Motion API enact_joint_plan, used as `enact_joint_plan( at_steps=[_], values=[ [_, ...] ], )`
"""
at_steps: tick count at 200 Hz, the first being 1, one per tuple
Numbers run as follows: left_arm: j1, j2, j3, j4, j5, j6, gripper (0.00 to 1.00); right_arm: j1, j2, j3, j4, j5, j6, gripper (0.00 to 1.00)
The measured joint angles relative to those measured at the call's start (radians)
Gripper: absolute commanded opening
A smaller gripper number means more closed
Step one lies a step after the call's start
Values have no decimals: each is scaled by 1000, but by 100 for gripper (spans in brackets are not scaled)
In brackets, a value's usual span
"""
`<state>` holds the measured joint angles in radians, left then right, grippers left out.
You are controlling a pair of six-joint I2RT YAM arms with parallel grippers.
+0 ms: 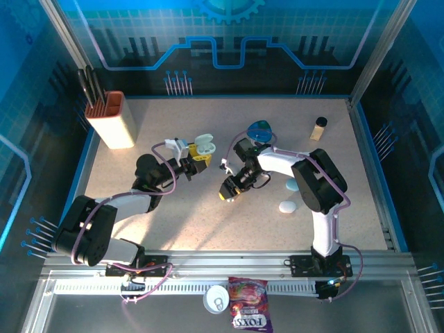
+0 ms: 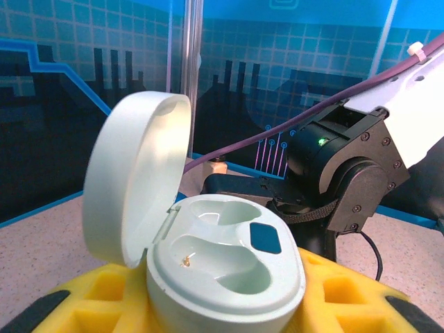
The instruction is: Insert wireless bluetooth earbuds into charging case
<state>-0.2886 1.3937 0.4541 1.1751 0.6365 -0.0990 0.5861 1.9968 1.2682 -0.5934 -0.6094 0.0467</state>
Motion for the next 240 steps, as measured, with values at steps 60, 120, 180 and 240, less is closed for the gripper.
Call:
enact_joint_plan(
  at_steps=[60, 120, 180, 240],
  values=[
    [0, 0, 0, 0, 7, 0, 35, -5, 21, 10, -2, -5, -14, 55],
    [0, 0, 0, 0, 7, 0, 35, -12, 22, -7, 13, -3, -30, 45],
    [0, 6, 0, 4, 13, 0, 35, -20, -5, -58, 28, -8, -29, 37],
    [0, 14, 0, 5, 14, -5, 35, -19, -5, -59, 12, -8, -29, 29]
  ],
)
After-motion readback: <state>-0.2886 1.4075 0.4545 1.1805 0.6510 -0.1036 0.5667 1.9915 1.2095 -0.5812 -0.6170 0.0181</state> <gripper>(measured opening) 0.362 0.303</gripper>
